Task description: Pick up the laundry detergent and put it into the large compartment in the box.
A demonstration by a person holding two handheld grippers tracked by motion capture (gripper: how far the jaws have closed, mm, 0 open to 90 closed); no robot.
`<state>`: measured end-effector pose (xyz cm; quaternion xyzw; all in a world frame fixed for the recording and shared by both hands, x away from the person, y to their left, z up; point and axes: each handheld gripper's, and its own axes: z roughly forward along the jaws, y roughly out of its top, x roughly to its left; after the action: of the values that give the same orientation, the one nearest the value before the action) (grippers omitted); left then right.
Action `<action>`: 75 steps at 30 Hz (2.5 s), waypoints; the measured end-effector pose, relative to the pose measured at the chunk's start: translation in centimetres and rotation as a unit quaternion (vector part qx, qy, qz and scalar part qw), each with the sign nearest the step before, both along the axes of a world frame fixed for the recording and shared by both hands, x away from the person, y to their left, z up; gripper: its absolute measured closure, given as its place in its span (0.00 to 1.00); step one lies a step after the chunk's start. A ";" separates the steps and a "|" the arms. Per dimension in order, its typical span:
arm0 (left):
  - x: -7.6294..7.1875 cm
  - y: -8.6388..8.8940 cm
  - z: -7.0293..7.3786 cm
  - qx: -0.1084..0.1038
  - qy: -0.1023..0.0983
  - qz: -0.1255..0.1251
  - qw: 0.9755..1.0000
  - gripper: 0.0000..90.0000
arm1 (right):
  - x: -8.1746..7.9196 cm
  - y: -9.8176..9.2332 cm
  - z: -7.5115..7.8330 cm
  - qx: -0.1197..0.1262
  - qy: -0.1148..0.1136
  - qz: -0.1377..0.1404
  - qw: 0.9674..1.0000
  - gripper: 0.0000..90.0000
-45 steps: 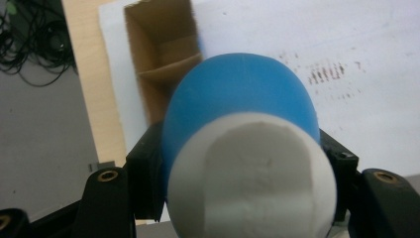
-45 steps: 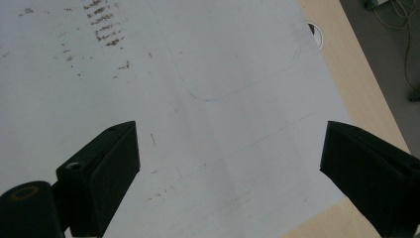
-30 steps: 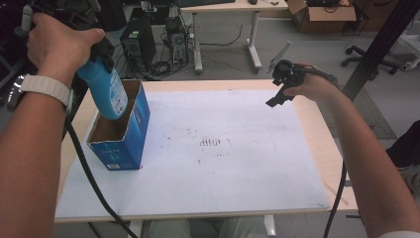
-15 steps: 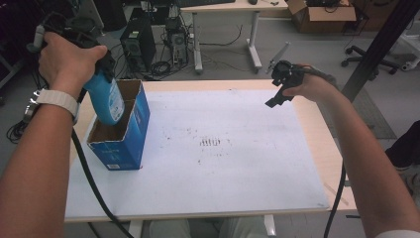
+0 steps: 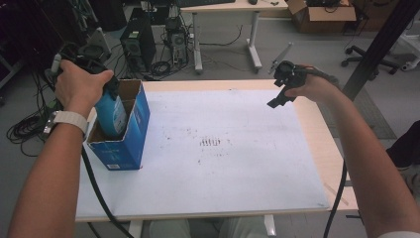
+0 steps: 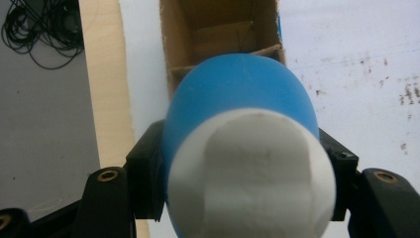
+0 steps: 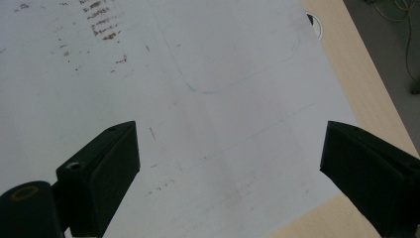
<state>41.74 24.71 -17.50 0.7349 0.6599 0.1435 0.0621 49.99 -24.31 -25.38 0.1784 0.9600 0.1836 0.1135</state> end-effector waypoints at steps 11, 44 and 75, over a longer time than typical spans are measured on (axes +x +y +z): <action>0.3 0.2 -2.8 -0.003 -0.005 -0.016 1.000 0.42 | -0.1 -0.3 -0.3 0.000 0.001 -0.004 1.000 0.09; 0.4 0.9 -10.3 -0.009 0.034 -0.017 0.999 0.42 | 0.1 -0.5 -1.4 -0.005 0.010 -0.006 1.000 0.09; 0.8 1.2 -10.6 -0.021 0.035 -0.007 0.999 0.32 | 0.1 0.0 -1.9 -0.014 0.014 0.001 1.000 0.09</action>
<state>42.58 25.95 -28.13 0.7426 0.6594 0.1034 0.0549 50.12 -24.30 -27.31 0.1782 0.9641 0.1677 0.1028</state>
